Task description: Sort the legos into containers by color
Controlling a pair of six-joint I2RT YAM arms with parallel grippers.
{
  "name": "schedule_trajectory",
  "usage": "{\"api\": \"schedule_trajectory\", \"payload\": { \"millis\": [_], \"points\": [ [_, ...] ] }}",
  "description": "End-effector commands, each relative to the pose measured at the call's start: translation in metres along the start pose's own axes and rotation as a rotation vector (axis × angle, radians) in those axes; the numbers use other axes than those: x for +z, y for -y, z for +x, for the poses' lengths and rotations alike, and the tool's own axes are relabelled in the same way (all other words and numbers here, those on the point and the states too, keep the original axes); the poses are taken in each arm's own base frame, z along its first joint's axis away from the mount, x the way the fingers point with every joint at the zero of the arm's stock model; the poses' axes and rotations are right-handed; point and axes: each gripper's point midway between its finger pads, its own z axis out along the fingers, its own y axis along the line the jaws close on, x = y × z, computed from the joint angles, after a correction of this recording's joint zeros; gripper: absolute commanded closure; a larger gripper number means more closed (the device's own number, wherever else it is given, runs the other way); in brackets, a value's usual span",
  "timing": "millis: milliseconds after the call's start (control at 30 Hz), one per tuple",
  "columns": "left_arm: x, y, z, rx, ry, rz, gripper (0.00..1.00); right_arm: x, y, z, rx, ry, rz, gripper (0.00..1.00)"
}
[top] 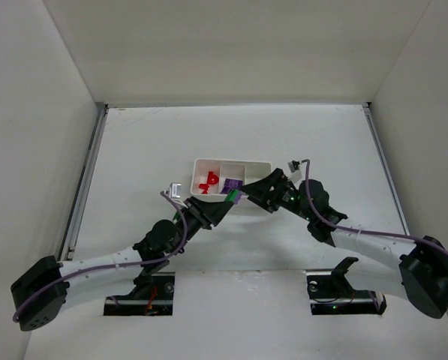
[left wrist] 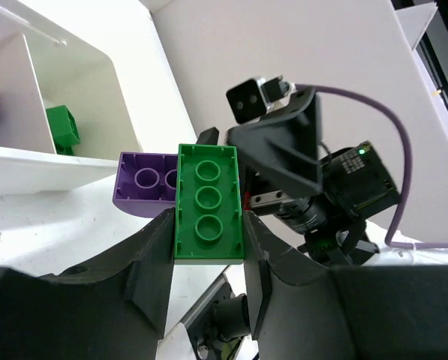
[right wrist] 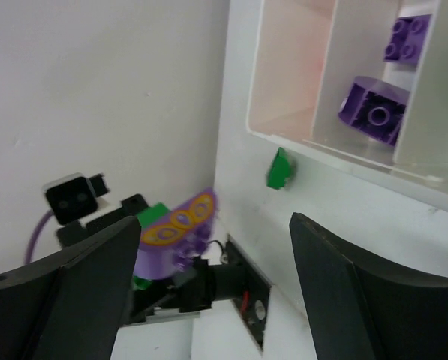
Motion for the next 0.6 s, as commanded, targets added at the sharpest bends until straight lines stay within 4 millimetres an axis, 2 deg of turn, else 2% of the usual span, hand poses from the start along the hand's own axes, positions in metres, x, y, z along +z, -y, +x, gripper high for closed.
{"api": "schedule_trajectory", "payload": {
  "millis": [0,100,167,233,300,433,500,567],
  "points": [
    [-0.007,0.007,-0.018,0.01,0.045,0.028,0.8,-0.005,0.009,-0.01,-0.085,0.054,0.029,0.16],
    [-0.011,0.001,-0.037,0.02,0.092,-0.004,0.8,-0.009,0.026,-0.016,-0.132,0.095,0.107,0.28],
    [-0.012,0.003,-0.051,0.032,0.124,-0.015,0.8,-0.008,0.031,-0.014,-0.176,0.097,0.143,0.43],
    [-0.011,0.003,-0.064,0.047,0.157,-0.035,0.8,-0.004,0.034,0.0,-0.219,0.06,0.171,0.57],
    [-0.01,0.004,-0.08,0.067,0.193,-0.061,0.8,0.008,0.034,0.023,-0.287,-0.001,0.186,0.64],
    [-0.01,0.01,-0.112,0.104,0.266,-0.101,0.8,0.042,0.023,0.086,-0.469,-0.142,0.179,0.61],
    [-0.011,0.015,-0.129,0.121,0.305,-0.119,0.8,0.061,0.018,0.113,-0.56,-0.178,0.164,0.51],
    [-0.015,0.017,-0.146,0.127,0.352,-0.145,0.8,0.079,0.017,0.131,-0.635,-0.186,0.175,0.35]
  ]
}}
